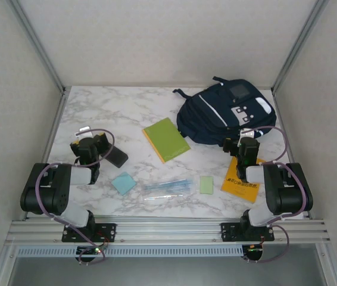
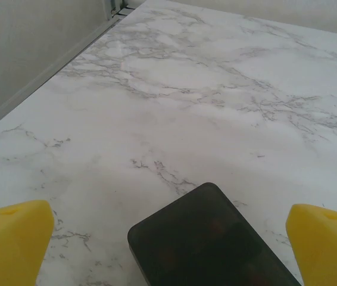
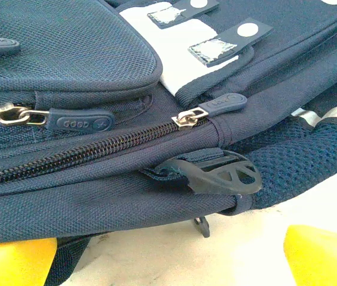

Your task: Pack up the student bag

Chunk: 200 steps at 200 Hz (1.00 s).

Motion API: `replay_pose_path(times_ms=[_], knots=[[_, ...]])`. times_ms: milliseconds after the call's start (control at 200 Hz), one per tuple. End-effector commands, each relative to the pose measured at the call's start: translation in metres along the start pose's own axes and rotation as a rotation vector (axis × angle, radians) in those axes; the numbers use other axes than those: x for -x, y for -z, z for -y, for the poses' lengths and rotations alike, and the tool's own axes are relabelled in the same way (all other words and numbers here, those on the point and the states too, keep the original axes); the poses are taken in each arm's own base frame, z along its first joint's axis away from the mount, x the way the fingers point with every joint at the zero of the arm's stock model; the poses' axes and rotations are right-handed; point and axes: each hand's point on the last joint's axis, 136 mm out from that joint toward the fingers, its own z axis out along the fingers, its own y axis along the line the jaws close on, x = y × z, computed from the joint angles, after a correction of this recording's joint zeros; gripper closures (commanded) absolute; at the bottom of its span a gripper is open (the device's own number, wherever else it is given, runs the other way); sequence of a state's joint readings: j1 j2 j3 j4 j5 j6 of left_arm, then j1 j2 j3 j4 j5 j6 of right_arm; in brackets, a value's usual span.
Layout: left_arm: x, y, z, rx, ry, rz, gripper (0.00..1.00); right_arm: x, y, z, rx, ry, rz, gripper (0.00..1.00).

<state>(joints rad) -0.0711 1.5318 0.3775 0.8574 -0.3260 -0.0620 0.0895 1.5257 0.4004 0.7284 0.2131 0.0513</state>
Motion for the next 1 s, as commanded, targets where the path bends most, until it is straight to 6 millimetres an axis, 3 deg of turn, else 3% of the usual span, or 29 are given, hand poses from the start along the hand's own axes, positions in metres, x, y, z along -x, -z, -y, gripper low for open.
replay_pose_path(times_ms=[0,826,836,881,996], knots=[[0.006,0.000,0.003,-0.008,-0.002,0.025,0.00,0.022,0.000,-0.003,0.016,-0.004,0.060,0.01],[0.009,0.000,0.004,-0.004,-0.010,0.025,0.00,0.022,0.004,0.000,-0.007,0.000,0.052,0.01],[0.012,0.001,0.005,-0.005,-0.011,0.026,0.00,0.033,0.003,0.001,-0.014,-0.004,0.064,0.01],[0.015,0.002,0.009,-0.015,-0.040,0.003,0.02,0.046,0.007,0.004,-0.039,-0.018,0.037,0.01],[0.047,0.011,0.015,0.040,-0.089,-0.043,0.06,0.065,0.021,0.008,-0.061,-0.071,-0.014,0.01]])
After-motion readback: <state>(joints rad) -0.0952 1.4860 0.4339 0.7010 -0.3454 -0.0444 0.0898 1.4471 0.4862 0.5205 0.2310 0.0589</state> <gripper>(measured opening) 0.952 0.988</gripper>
